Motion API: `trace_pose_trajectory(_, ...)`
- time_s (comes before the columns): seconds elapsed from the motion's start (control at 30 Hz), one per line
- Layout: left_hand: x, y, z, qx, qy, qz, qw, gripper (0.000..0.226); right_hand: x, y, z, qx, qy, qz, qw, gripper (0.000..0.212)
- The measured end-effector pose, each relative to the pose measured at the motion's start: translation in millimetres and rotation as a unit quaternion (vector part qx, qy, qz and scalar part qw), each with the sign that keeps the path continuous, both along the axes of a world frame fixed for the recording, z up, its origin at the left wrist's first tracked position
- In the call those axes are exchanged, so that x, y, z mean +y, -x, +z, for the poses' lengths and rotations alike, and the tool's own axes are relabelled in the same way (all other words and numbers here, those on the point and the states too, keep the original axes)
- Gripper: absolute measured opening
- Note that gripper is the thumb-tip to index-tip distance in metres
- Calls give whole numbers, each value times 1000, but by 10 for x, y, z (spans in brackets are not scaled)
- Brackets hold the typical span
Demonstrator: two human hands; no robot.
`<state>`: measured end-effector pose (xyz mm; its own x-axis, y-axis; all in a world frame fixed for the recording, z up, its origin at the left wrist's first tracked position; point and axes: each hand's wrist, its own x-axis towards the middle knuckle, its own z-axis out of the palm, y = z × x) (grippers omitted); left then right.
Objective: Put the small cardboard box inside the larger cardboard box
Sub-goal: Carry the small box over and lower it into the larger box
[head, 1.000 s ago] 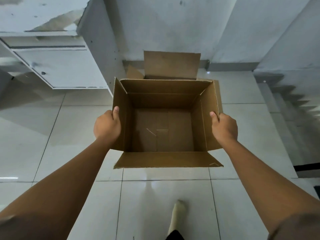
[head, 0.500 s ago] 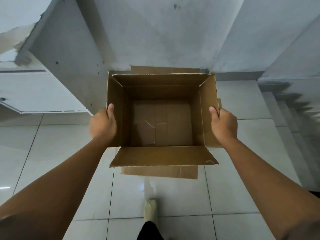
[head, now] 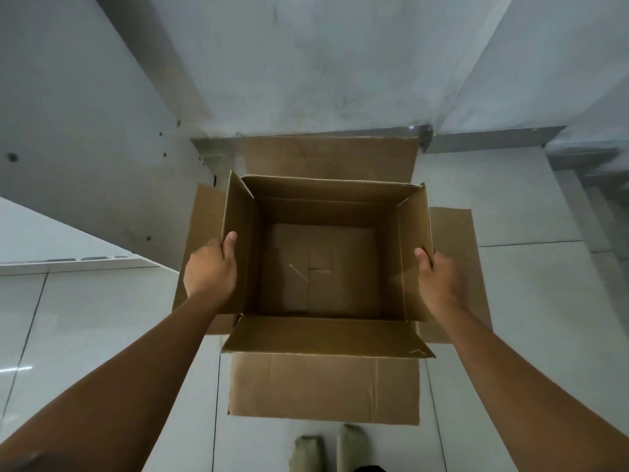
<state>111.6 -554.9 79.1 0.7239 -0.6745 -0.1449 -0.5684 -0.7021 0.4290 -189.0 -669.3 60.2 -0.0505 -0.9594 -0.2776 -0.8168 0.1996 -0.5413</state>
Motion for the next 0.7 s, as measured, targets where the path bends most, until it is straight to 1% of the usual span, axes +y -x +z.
trace_pose_trajectory(0.13, -97, -18, -323, 35, -48, -10, 998, 47, -103, -53, -296, -20, -73, 14, 997, 31)
trace_pose_trajectory(0.27, -141, -52, -556, 82, -91, -23, 992, 40, -175, -79, -495, -19, -133, 25, 991, 24)
trace_pose_trajectory(0.33, -149, -72, -654, 96, -108, -24, 989, 35, -209, -73, -583, -8, -146, 28, 989, 27)
trace_pose_trajectory(0.4, -153, -103, -745, 95, -125, -16, 987, 30, -225, -62, -645, 7, -147, 25, 989, 28)
trace_pose_trajectory(0.47, -152, -137, -801, 86, -144, -4, 986, 30, -230, -72, -686, 24, -141, 27, 989, 19)
trace_pose_trajectory(0.53, -141, -168, -833, 82, -151, -9, 985, 25, -228, -72, -717, 47, -126, 33, 990, 16)
trace_pose_trajectory(0.63, -101, -159, -842, 74, -115, -15, 990, 19, -191, -36, -736, 61, -92, 25, 994, 23)
trace_pose_trajectory(0.7, -62, -138, -830, 73, -88, -9, 993, 25, -140, 10, -724, 60, -73, 26, 995, 21)
